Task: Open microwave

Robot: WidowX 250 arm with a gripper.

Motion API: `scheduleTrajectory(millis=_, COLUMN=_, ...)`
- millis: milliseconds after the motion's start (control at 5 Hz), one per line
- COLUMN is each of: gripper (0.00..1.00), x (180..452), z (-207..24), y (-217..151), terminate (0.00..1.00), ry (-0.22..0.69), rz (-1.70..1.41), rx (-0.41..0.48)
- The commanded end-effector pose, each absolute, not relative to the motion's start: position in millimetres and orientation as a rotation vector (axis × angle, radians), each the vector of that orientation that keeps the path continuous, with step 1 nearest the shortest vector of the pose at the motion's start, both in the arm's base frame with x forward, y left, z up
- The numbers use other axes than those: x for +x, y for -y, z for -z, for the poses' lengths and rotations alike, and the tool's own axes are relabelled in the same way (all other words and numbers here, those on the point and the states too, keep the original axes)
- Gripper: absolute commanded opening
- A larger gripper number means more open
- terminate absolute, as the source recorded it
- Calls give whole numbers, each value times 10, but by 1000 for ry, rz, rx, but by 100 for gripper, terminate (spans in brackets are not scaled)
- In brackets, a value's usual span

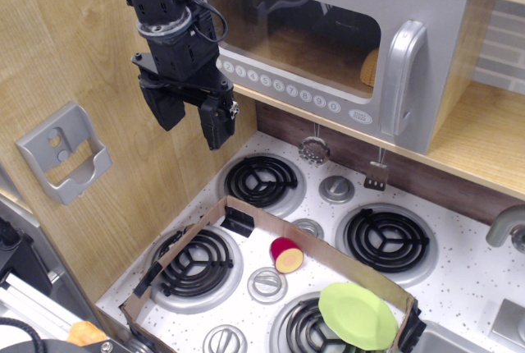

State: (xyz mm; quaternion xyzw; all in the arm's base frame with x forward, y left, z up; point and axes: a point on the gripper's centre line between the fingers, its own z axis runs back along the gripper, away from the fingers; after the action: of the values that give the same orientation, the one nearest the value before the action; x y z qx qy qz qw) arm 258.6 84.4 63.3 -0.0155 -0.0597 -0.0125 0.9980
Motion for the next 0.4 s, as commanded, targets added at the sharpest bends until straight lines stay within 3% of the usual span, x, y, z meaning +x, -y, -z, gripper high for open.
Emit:
scheduleTrajectory(millis=0, gripper=100, x=2586, z=-633, y=-844, terminate=0, ry=119, rz=25, rx=-31)
scheduleTrajectory(millis=200, gripper=100, x=2654, z=-902, y=-689, terminate=0, ry=140, rz=14, rx=-17)
